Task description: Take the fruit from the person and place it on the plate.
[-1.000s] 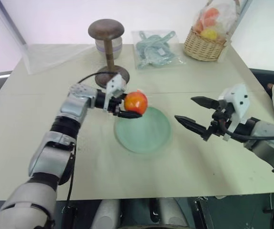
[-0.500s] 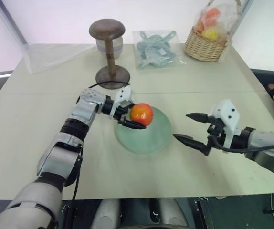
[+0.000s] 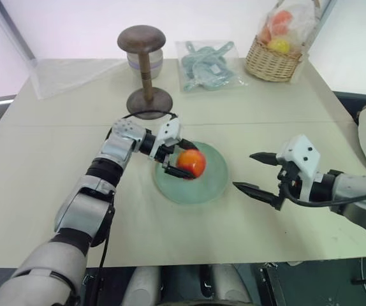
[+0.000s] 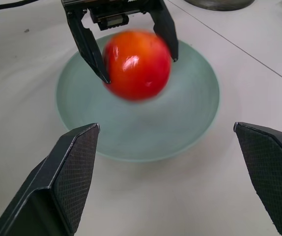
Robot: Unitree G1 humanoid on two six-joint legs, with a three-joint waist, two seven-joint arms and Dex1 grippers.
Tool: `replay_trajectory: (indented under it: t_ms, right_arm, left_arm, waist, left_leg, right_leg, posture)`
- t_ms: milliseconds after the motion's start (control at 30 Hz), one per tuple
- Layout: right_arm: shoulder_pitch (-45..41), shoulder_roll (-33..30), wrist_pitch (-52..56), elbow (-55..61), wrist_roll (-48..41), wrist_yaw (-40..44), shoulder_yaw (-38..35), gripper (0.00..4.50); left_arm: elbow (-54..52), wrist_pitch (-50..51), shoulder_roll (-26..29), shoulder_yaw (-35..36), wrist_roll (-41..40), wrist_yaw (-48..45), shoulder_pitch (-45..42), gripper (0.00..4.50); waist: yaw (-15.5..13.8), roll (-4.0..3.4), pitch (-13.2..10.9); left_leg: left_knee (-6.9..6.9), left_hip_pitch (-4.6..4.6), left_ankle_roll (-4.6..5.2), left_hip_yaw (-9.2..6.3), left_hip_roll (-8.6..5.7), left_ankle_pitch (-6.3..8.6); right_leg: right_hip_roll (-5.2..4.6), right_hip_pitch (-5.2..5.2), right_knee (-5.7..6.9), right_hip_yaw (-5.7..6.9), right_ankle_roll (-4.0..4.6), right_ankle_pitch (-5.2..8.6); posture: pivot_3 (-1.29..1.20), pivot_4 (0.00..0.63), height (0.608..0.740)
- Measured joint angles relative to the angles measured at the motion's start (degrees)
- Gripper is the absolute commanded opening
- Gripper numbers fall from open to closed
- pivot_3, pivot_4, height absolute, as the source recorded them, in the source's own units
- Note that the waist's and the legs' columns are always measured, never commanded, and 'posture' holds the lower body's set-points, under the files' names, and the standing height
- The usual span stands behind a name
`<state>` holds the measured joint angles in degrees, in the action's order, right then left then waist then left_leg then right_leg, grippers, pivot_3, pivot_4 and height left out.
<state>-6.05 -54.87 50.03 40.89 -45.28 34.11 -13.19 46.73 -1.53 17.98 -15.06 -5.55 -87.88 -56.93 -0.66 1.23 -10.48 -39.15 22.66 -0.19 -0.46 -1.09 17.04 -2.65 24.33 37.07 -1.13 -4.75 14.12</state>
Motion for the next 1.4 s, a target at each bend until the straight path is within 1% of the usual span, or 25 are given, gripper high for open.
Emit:
replay_trajectory:
  t_ms: [167, 267, 433, 533, 633, 700, 833, 900, 1000, 1400]
  right_arm:
    - [0.16, 0.12, 0.01, 0.58, -0.03, -0.17, -0.21, 4.5]
    - [0.47, 0.13, 0.17, 0.73, -0.1, -0.26, -0.44, 4.5]
    - [0.98, 0.13, 0.34, 1.24, -0.58, -0.17, -0.94, 4.5]
    - [1.24, 0.12, 0.33, 1.26, -0.57, 0.04, -1.06, 4.5]
    - [1.43, 0.05, 0.33, 1.24, -0.53, 0.47, -1.15, 4.5]
    - [1.59, -0.23, 0.32, 1.2, -0.48, 1.13, -1.29, 4.5]
    - [3.03, -0.88, 0.16, 1.13, 0.29, 2.47, -1.55, 4.5]
    - [3.14, -0.9, -0.06, 1.14, 0.67, 2.88, -1.62, 4.5]
    - [3.68, -0.89, -0.27, 1.16, 0.84, 3.08, -1.92, 4.5]
    - [3.99, -0.89, -0.27, 1.19, 1.19, 3.85, -3.47, 4.5]
  left_arm:
    - [-0.96, 0.14, 0.56, 0.52, -0.14, -0.75, 0.0, 4.47]
    - [-3.83, 1.78, 1.22, 2.45, -1.57, -0.55, -0.03, 4.47]
    - [-10.26, 9.52, 1.9, 7.87, -6.73, 3.82, -2.97, 4.47]
    - [-16.24, 15.08, 4.97, 9.85, -9.42, 4.56, -4.34, 4.47]
    - [-22.25, 18.71, 10.35, 10.07, -10.78, 3.01, -3.18, 4.47]
    - [-25.64, 18.48, 15.9, 9.69, -10.69, 0.54, -0.03, 4.47]
    - [-26.85, 15.24, 23.0, 9.11, -8.81, -2.59, 5.52, 4.47]
    - [-27.52, 12.33, 25.65, 9.1, -7.96, -3.12, 8.04, 4.47]
    - [-28.3, 10.71, 28.34, 9.39, -7.42, -2.48, 11.15, 4.47]
    - [-33.14, 14.39, 30.24, 12.03, -9.71, 2.01, 14.26, 4.47]
  waist:
    - [0.0, 0.0, 0.0]
    - [0.01, 0.0, 0.0]
    - [0.0, 0.0, 0.0]
    - [0.26, 0.0, 0.0]
    - [0.82, -0.01, 0.0]
    - [1.45, -0.02, 0.01]
    - [1.31, -0.02, 0.01]
    - [1.14, -0.01, 0.0]
    - [1.05, -0.01, 0.0]
    - [1.27, 0.0, 0.0]
  left_leg:
    - [0.0, 0.01, 0.0, 0.0, 0.0, 0.0]
    - [0.0, 0.0, 0.0, -0.01, 0.01, 0.0]
    - [-0.01, 0.02, 0.0, -0.03, 0.0, 0.0]
    - [0.0, 0.0, 0.0, -0.02, 0.01, 0.0]
    - [0.02, -0.04, 0.0, -0.02, 0.04, 0.0]
    - [0.02, -0.09, -0.01, -0.02, 0.05, 0.0]
    - [0.01, -0.11, -0.01, -0.02, 0.05, 0.0]
    - [0.0, -0.09, -0.01, -0.02, 0.04, 0.0]
    - [0.0, -0.06, -0.01, -0.02, 0.03, 0.0]
    - [0.0, -0.05, -0.01, -0.02, 0.04, 0.0]
  right_leg:
    - [-0.01, 0.0, 0.0, 0.0, 0.0, 0.0]
    - [-0.03, 0.0, 0.0, -0.01, 0.0, 0.0]
    - [-0.01, 0.0, 0.0, -0.01, -0.01, 0.0]
    - [0.01, 0.0, 0.0, -0.01, -0.01, 0.0]
    - [0.01, 0.0, 0.03, -0.03, 0.0, 0.0]
    - [0.0, 0.0, 0.08, -0.08, 0.0, 0.01]
    - [-0.03, -0.01, 0.11, -0.1, 0.01, 0.01]
    - [-0.08, -0.02, 0.06, -0.09, 0.01, 0.01]
    - [-0.13, -0.03, 0.03, -0.09, 0.01, 0.01]
    - [-0.1, -0.02, 0.05, -0.07, 0.0, 0.01]
  posture:
    - [0.0, 0.15, 0.74]
    - [0.0, 0.15, 0.74]
    - [0.0, 0.15, 0.74]
    - [0.0, 0.15, 0.74]
    - [0.0, 0.15, 0.74]
    - [0.0, 0.15, 0.74]
    - [0.0, 0.15, 0.74]
    - [0.0, 0.15, 0.74]
    - [0.0, 0.15, 0.74]
    - [0.0, 0.15, 0.74]
